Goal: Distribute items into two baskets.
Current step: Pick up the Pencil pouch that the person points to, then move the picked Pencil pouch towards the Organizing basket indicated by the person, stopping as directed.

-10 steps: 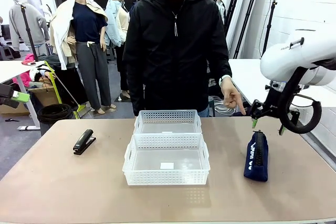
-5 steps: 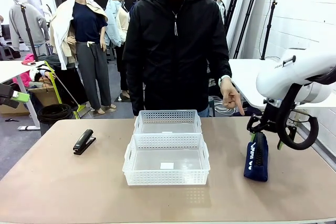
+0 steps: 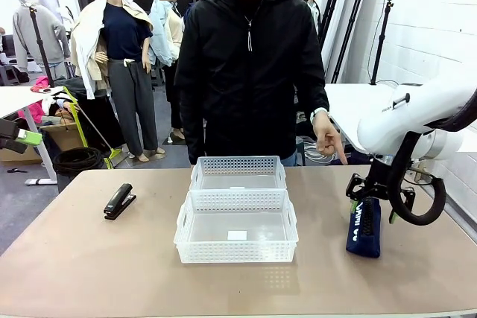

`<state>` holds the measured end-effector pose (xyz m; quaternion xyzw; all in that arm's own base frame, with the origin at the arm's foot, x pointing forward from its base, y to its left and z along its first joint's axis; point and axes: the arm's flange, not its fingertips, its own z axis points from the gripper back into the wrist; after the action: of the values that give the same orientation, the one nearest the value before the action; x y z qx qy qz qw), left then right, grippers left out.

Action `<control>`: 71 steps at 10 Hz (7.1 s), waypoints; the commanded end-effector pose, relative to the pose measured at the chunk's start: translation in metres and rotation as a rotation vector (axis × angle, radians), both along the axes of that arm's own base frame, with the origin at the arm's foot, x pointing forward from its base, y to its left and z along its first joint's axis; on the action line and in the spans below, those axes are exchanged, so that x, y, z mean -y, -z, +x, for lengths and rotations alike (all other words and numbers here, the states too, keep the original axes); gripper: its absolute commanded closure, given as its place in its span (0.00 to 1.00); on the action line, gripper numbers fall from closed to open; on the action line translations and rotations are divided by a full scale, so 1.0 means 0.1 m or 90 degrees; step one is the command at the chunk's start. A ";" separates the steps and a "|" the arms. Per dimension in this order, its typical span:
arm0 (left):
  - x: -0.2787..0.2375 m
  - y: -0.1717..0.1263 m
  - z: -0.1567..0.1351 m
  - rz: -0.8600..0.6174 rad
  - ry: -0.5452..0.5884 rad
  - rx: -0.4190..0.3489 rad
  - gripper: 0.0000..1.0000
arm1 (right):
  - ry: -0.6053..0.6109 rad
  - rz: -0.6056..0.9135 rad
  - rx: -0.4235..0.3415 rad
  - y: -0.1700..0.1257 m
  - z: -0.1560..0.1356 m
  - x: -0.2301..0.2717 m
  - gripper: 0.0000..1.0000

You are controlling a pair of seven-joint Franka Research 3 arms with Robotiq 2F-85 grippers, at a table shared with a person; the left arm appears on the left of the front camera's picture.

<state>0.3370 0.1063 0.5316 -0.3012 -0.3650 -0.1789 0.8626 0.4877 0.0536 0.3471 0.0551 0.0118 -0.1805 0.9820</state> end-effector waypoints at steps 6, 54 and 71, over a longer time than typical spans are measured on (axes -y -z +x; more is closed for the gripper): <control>-0.02 0.01 0.00 -0.009 0.008 0.010 0.00 | -0.007 -0.001 -0.008 0.10 0.01 -0.06 0.00; -0.02 0.01 0.00 -0.009 0.008 0.010 0.00 | -0.344 -0.034 0.011 -2.02 -0.96 0.73 1.00; -0.02 0.01 0.00 -0.009 0.008 0.010 0.00 | -0.344 -0.034 0.011 -2.02 -0.96 0.73 1.00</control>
<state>0.3367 0.1065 0.5317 -0.3011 -0.3647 -0.1782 0.8629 0.3933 -0.0196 0.5513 0.0328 0.0193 0.0968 0.9946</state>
